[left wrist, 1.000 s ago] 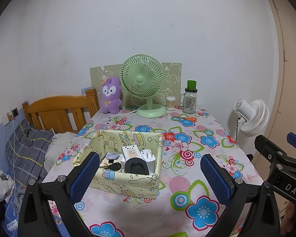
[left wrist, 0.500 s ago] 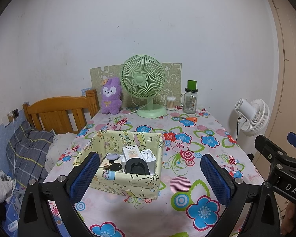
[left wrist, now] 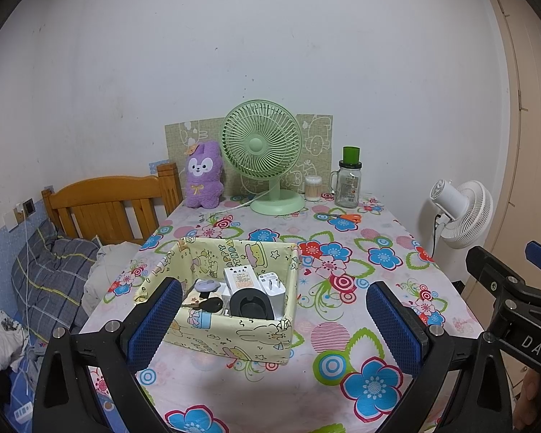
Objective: Organize rigid objects
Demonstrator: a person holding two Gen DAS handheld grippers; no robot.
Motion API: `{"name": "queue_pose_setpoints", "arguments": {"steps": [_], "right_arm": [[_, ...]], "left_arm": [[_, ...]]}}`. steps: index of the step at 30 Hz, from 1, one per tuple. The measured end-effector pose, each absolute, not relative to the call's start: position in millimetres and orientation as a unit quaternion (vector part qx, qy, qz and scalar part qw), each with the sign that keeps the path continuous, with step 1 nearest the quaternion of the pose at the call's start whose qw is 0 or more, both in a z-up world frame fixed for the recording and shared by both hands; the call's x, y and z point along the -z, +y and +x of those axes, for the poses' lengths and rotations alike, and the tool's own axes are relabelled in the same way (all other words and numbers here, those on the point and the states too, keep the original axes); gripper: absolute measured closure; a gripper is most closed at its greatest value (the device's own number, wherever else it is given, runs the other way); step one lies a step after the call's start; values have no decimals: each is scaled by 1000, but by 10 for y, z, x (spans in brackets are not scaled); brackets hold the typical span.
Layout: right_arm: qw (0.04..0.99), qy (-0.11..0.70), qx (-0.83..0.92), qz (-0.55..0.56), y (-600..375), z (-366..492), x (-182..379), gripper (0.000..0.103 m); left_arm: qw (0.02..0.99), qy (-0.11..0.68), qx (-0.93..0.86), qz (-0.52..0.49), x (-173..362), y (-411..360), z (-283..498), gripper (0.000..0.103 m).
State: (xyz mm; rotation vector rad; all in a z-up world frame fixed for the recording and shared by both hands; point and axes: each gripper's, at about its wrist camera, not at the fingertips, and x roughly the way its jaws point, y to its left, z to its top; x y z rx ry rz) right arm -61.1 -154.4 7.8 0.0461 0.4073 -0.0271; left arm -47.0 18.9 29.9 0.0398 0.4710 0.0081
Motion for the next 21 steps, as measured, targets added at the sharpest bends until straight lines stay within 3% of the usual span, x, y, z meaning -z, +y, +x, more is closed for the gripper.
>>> {"name": "queue_pose_setpoints", "arguments": {"steps": [21], "right_arm": [[978, 206, 16, 25, -1527, -586, -55, 0]], "left_arm": [[972, 235, -7, 21, -270, 181, -461, 0]]}}
